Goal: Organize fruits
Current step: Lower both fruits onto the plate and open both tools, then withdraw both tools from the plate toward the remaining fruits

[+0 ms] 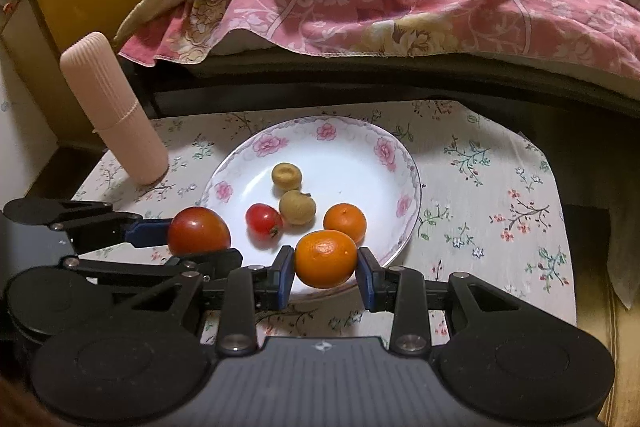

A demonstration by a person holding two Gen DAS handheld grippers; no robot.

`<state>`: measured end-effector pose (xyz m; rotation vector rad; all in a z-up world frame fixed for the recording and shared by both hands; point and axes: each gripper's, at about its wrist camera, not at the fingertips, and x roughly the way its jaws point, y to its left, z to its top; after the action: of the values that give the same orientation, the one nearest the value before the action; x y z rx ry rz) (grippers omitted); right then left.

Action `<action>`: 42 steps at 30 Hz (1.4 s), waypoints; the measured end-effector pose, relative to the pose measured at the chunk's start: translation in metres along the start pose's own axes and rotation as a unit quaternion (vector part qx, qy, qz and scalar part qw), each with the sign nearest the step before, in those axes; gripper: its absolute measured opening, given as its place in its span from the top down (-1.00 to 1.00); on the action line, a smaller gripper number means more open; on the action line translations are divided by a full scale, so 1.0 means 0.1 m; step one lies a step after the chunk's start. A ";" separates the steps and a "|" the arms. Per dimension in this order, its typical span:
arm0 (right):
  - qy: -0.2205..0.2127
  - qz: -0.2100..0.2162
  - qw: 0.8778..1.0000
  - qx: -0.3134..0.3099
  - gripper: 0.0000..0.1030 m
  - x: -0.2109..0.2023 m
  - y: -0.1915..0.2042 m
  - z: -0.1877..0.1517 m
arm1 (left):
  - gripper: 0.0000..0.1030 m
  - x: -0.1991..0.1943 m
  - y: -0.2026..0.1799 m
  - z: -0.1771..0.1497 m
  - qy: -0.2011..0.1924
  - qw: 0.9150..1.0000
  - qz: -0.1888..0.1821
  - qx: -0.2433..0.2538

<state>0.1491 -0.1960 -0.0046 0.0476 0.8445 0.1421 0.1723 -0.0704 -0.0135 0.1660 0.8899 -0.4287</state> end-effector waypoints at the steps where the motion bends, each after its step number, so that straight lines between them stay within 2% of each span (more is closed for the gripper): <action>1: 0.000 0.000 1.000 0.001 0.29 0.02 -0.01 0.00 | -0.02 0.00 0.00 0.01 0.000 1.000 -0.001 0.000; 6: -0.012 0.013 1.000 0.010 0.28 0.07 -0.03 0.05 | -0.21 -0.01 -0.08 0.00 -0.008 1.000 0.000 0.014; 11: -0.022 0.005 1.000 -0.006 0.27 0.06 0.05 0.07 | -0.22 -0.04 -0.03 0.00 -0.011 1.000 0.004 0.006; 21: -0.034 -0.013 0.999 0.033 0.27 -0.18 -0.13 0.09 | -0.23 -0.28 0.03 -0.06 -0.021 1.000 0.014 -0.007; 24: -0.027 -0.023 0.999 0.035 0.27 -0.31 -0.09 -0.01 | -0.24 -0.40 0.02 -0.15 -0.019 1.000 0.013 -0.008; 29: -0.024 -0.009 0.996 0.086 0.27 -0.56 -0.03 -0.24 | -0.28 -0.59 -0.02 -0.36 -0.015 1.000 0.016 -0.015; 32: -0.020 -0.017 0.996 0.088 0.27 -0.66 0.10 -0.40 | -0.28 -0.66 -0.06 -0.52 -0.004 1.000 0.021 -0.018; 42: 0.015 -0.013 0.993 0.114 0.27 -0.71 0.34 -0.90 | -0.29 -0.97 -0.02 -0.88 0.025 0.997 0.070 -0.035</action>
<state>0.0316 -0.1739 -0.0078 0.2500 0.8883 0.0212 0.0547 -0.0159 0.0075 0.1752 0.9348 -0.2630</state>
